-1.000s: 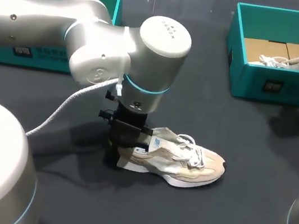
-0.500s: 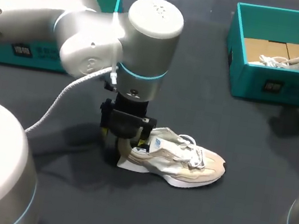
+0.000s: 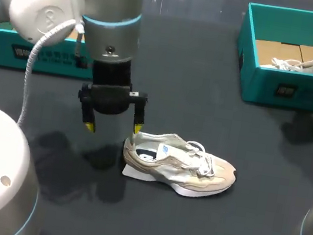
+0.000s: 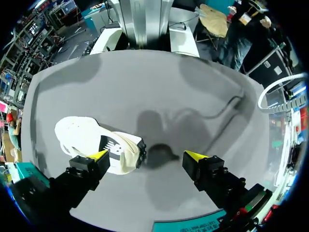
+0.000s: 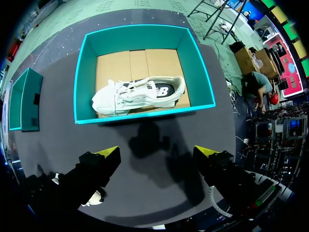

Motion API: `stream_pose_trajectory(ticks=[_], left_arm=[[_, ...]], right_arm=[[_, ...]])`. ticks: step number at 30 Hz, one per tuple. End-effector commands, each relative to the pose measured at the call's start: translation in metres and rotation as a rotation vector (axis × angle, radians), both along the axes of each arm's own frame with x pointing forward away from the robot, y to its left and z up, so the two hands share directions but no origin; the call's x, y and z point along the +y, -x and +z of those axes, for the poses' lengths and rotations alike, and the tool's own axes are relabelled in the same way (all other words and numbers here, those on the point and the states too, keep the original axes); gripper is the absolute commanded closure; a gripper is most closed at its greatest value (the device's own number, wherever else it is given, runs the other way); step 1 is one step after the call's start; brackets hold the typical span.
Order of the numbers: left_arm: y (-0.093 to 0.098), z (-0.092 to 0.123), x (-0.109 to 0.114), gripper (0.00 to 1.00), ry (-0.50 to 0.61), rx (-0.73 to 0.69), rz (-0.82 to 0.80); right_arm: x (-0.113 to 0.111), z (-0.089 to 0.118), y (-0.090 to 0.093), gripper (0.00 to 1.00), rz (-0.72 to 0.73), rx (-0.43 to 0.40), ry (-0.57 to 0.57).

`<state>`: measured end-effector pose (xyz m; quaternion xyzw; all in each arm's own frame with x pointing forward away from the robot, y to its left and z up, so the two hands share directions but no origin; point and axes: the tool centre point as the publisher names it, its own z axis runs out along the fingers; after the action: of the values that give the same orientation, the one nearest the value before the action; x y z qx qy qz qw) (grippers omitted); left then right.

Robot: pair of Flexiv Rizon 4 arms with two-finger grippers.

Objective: Take the shoe out of the shoebox, open the shoe tongue, remove and reinsert the insole, then place the shoe into the shoebox

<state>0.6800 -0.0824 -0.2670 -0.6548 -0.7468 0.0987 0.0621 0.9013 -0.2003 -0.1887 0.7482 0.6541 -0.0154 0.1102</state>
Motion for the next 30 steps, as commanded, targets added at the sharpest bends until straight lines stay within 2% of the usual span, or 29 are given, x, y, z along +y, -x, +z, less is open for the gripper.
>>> stream_pose_trajectory(ticks=[1,6,9,23,26,30], left_arm=[[0.009,0.016,0.046,0.0,0.162,0.012,0.079],[0.02,0.027,0.067,0.0,0.2,0.083,0.21],[0.024,0.033,0.08,0.0,0.181,0.118,0.279],[0.024,0.033,0.08,0.0,0.181,0.118,0.279],[0.021,0.028,0.093,0.0,0.254,0.218,0.464],[0.018,0.018,0.108,0.0,0.298,0.269,0.683]], right_arm=[[0.0,0.0,0.0,0.0,-0.001,-0.001,0.001],[0.0,0.0,0.0,0.0,-0.001,-0.001,0.001],[0.0,0.0,0.0,0.0,-0.001,-0.001,0.001],[0.0,0.0,0.0,0.0,-0.001,-0.001,0.001],[0.0,0.0,0.0,0.0,-0.001,-0.001,0.001],[0.0,0.0,0.0,0.0,-0.001,-0.001,0.001]])
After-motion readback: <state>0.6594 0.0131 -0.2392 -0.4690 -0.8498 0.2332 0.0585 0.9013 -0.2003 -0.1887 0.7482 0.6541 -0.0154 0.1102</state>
